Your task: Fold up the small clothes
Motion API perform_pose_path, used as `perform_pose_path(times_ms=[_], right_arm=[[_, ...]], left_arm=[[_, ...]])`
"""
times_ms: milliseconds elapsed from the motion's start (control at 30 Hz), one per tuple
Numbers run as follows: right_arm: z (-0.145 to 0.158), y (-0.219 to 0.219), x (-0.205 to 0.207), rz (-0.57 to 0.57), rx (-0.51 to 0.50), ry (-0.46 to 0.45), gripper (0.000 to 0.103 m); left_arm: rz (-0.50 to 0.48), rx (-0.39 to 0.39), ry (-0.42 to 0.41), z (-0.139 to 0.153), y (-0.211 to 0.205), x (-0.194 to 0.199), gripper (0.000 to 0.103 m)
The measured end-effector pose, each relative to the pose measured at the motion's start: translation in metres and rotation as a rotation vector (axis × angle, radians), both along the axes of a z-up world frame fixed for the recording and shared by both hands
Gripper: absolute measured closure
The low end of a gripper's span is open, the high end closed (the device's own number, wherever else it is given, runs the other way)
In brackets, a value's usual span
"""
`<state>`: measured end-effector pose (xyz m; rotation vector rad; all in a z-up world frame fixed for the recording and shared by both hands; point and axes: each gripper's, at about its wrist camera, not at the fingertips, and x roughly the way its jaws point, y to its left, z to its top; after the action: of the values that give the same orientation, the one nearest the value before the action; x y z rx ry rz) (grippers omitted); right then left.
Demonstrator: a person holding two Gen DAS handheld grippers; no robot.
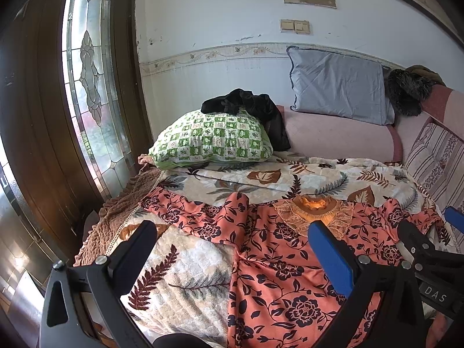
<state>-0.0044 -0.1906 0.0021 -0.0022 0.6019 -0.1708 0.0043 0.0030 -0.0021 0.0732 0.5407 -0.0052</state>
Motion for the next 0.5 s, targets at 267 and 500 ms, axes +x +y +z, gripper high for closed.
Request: perform_pose_path(times_ms=[267,500], right_arm=[[0.0004,0.001,0.0003,0.001,-0.002,0.0,0.0],[0.0009,0.0012,-0.0004,0.003,-0.003,0.0,0.0]], left_arm=[[0.001,0.002,0.001,0.0012,0.0003,-0.0003,0.0],[0.001,0.002,-0.001,0.0012,-0.0001,-0.0003,0.0]])
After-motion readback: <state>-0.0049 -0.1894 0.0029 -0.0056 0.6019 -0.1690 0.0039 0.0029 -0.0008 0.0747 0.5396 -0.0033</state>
